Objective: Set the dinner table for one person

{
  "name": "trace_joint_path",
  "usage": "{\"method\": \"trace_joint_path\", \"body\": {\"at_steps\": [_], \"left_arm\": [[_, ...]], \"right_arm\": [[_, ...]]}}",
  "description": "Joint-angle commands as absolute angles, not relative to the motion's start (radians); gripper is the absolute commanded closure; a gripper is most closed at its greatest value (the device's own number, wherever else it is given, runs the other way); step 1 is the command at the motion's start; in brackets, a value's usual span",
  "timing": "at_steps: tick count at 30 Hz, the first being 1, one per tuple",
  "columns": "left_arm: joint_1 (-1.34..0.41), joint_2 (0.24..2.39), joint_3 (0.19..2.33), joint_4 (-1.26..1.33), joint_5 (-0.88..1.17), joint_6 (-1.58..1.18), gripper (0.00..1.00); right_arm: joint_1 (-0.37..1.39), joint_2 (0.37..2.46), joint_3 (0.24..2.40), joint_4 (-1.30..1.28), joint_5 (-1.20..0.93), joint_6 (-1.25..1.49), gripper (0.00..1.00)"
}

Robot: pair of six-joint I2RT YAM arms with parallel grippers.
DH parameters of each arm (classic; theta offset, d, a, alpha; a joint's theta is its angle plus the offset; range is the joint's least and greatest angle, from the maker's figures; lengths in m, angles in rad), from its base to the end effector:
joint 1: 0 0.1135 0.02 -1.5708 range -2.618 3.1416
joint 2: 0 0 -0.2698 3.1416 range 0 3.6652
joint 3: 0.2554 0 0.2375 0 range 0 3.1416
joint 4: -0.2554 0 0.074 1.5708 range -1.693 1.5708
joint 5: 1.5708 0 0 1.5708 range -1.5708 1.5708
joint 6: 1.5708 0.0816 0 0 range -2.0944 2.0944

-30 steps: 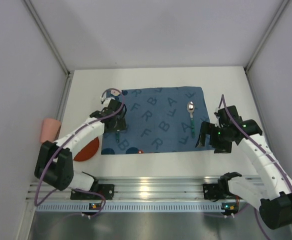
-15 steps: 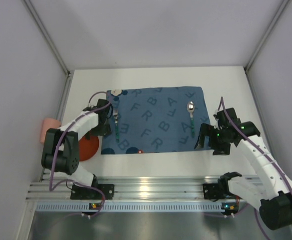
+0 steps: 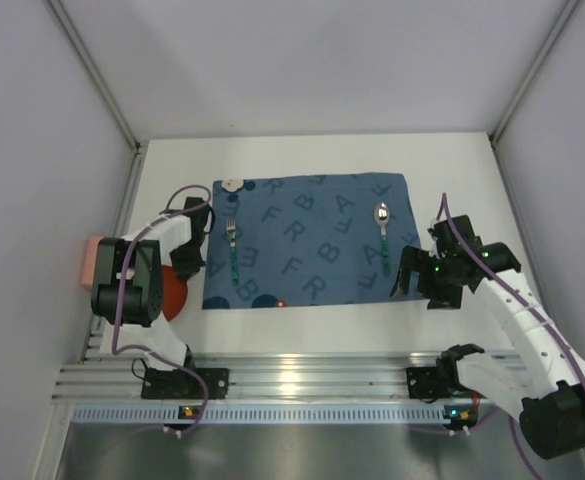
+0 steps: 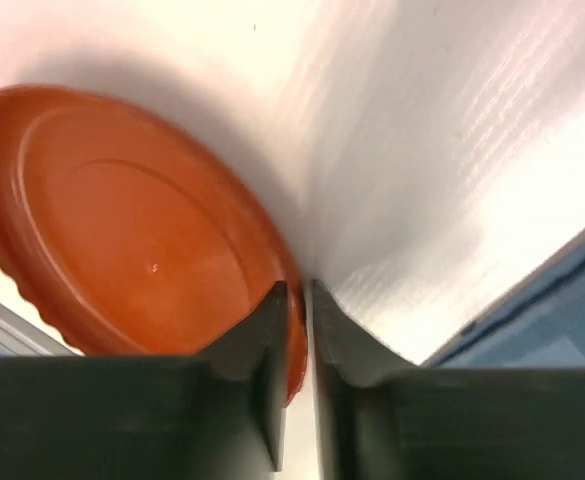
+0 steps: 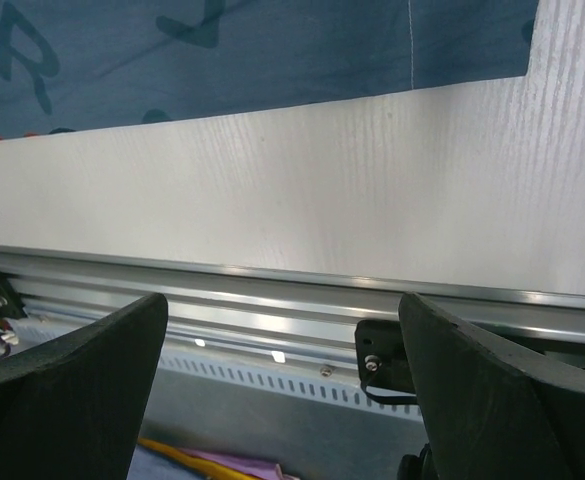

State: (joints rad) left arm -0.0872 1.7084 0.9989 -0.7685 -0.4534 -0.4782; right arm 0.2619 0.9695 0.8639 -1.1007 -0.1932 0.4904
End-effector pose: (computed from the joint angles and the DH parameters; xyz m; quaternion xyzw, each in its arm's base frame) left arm 0.2861 0.0109 0.1298 -0.1993 0.9528 0.2030 0.1060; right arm 0.1477 0.0558 0.2275 0.0942 0.9745 0.1545 0.1329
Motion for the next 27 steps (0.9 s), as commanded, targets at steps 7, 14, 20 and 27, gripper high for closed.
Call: {"method": "trace_joint_path", "body": {"at_steps": [7,14,20,27], "left_arm": [[-0.067,1.772,1.009,-0.732,-0.388,-0.463,1.0],[-0.207,1.623,1.285,-0.926,-0.437,-0.521,1.0],[-0.468,1.782,1.62,-1.019,-0.399,-0.653,1.0],[-0.678,2.041,1.856,-0.961,-0.326,-0.7,1.0]], "right_arm": [[0.273,0.976,0.917,-1.132,-0.15,0.46,0.0],[0.273,0.976,0.995,-1.176,-0.123,0.463,0.0],[0.272,0.948,1.08,-1.233,-0.065,0.474,0.0],[0.272,0.893,1.089,-1.273,-0.052,0.486,0.0]]}}
